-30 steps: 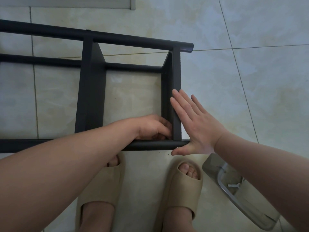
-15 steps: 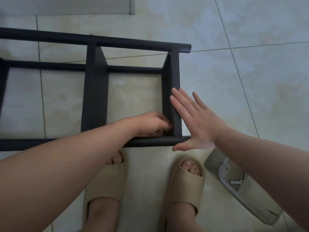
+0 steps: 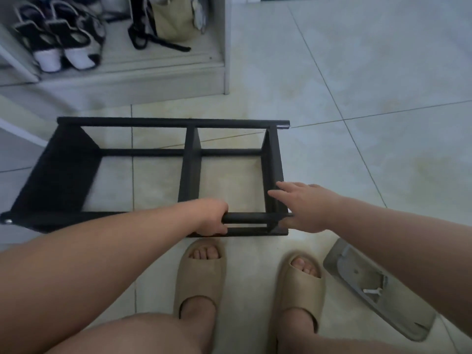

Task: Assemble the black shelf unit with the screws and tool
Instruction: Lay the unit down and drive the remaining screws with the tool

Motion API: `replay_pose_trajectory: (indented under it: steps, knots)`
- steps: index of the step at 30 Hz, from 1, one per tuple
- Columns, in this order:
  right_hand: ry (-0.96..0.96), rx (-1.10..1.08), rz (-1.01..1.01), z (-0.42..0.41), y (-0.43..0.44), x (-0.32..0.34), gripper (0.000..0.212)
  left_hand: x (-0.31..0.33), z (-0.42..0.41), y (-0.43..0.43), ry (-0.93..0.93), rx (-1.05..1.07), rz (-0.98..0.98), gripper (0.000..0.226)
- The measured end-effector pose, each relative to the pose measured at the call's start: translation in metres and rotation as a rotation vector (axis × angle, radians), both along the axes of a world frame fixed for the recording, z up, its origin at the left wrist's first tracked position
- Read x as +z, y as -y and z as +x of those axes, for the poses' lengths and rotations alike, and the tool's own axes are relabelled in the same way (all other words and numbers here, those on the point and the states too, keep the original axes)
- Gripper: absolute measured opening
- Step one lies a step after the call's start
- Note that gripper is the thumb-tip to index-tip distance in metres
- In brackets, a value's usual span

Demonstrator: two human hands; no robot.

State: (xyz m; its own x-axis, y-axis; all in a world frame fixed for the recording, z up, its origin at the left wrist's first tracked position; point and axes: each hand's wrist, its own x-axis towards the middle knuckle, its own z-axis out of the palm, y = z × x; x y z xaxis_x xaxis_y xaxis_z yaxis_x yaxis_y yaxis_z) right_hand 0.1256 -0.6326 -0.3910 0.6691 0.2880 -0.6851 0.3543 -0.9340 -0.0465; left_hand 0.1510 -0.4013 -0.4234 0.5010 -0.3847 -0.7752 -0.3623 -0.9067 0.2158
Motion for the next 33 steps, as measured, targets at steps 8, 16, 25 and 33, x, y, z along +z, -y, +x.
replay_pose_trajectory:
  steps: [8, 16, 25, 33]
  knots:
    - [0.273, -0.15, 0.093, -0.014, -0.001, 0.069, 0.087, 0.092, 0.035, 0.001, 0.39, 0.129, -0.321, 0.025]
    - [0.403, -0.194, 0.106, -0.033, -0.002, 0.105, 0.078, 0.138, 0.01, 0.003, 0.447, 0.13, -0.335, 0.016]
    - [0.426, -0.267, 0.133, -0.021, -0.029, 0.082, 0.082, 0.109, 0.017, -0.018, 0.508, 0.205, -0.336, 0.006]
    - [0.47, -0.324, 0.167, 0.013, -0.025, 0.047, 0.084, 0.073, 0.057, -0.015, 0.627, 0.196, -0.318, 0.022]
